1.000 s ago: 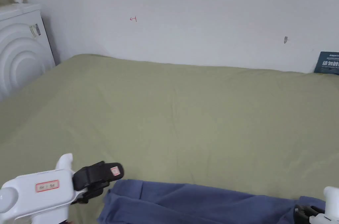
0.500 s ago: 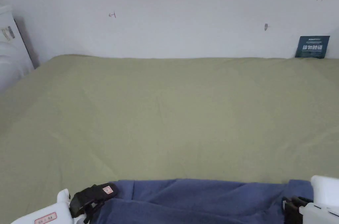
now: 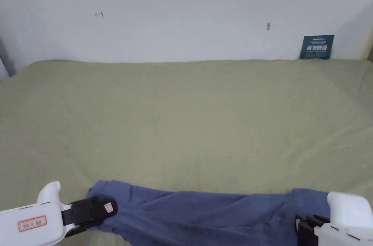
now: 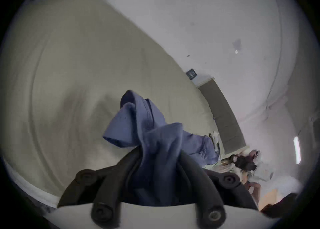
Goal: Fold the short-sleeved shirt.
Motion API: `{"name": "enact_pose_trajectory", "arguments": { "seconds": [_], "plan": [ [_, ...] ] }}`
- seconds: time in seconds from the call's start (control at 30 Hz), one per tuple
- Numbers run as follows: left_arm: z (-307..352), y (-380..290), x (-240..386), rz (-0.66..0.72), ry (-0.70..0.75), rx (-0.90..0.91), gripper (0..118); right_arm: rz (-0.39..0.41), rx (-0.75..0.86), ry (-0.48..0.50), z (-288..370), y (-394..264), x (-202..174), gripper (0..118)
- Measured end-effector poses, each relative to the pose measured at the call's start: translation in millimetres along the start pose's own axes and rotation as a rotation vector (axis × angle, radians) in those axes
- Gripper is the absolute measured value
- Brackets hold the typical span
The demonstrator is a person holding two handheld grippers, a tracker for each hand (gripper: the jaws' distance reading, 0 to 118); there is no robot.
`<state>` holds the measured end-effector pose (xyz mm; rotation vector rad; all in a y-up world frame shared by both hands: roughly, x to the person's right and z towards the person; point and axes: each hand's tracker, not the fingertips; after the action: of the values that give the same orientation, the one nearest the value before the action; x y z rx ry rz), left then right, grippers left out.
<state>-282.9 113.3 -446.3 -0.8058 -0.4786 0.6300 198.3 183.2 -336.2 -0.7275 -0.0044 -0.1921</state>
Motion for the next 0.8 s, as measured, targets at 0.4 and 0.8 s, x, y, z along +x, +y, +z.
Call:
{"name": "enact_pose_trajectory", "arguments": {
  "seconds": [0.4, 0.8],
  "plan": [
    [-100, -9, 177, -0.544, 0.089, -0.29, 12, -0.037, 0.04, -0.025, 15, 1, 20, 1],
    [-183, -37, 163, -0.359, 0.024, -0.398, 74, -0.032, 0.023, -0.06, 24, -7, 45, 1]
  ]
}}
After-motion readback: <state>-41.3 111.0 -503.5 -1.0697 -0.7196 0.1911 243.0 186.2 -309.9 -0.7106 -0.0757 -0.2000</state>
